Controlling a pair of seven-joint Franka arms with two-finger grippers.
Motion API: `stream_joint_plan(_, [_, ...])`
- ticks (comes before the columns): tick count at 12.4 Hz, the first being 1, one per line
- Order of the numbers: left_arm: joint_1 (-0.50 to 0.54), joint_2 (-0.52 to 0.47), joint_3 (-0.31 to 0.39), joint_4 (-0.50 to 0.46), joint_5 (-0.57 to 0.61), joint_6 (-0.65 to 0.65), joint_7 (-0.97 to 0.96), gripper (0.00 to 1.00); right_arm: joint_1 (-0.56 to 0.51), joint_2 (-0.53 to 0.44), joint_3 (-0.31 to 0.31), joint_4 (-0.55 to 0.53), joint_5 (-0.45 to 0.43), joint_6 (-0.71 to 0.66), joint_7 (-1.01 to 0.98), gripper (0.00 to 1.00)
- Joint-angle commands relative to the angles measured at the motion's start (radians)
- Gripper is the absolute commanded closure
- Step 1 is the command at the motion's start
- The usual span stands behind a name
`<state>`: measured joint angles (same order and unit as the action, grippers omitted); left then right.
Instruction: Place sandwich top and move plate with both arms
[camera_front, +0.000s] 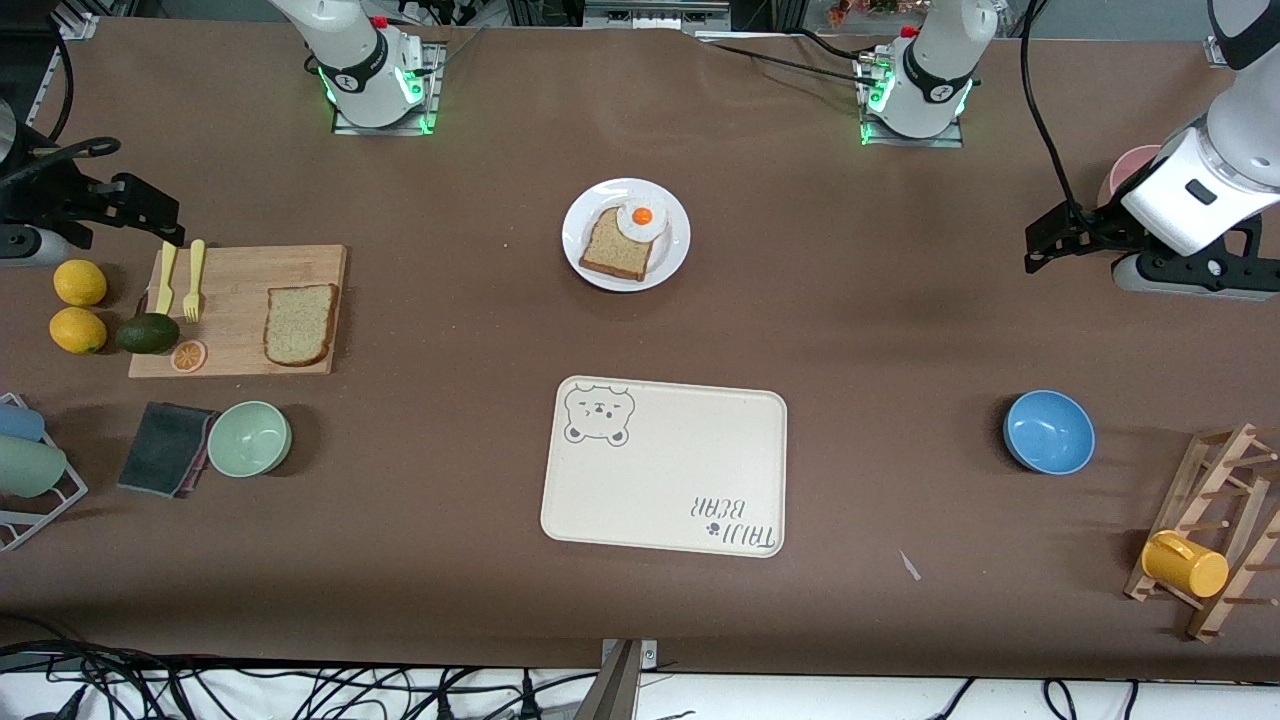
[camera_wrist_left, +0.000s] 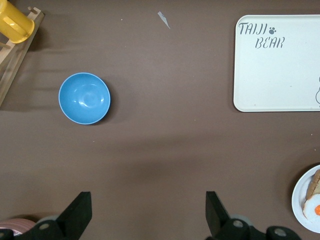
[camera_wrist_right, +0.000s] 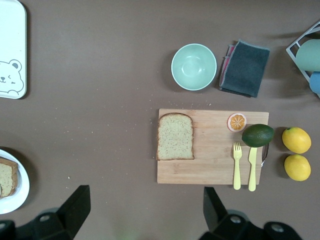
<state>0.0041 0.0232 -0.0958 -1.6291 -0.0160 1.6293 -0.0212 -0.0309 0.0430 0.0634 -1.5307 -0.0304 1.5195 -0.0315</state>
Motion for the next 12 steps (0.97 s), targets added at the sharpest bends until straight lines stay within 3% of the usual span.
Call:
stream_joint_plan(1, [-0.004,0.009,0.007,0.018,-0.013,-0.005,0.007,0.00,0.002,0.020,-0.007,0.027,0.014,-0.022,-0.021,0.00])
stream_joint_plan(7, [-0.003,0.009,0.007,0.018,-0.013,-0.014,0.007,0.00,0.008,0.029,0.003,-0.035,0.015,-0.025,-0.010,0.00])
stream_joint_plan(10, [-0.003,0.009,0.007,0.018,-0.013,-0.014,0.007,0.00,0.012,0.031,0.004,-0.121,0.024,0.031,0.025,0.00])
stream_joint_plan(12, [-0.003,0.009,0.007,0.020,-0.013,-0.014,0.007,0.00,0.012,0.020,0.018,-0.228,0.014,0.138,0.045,0.00])
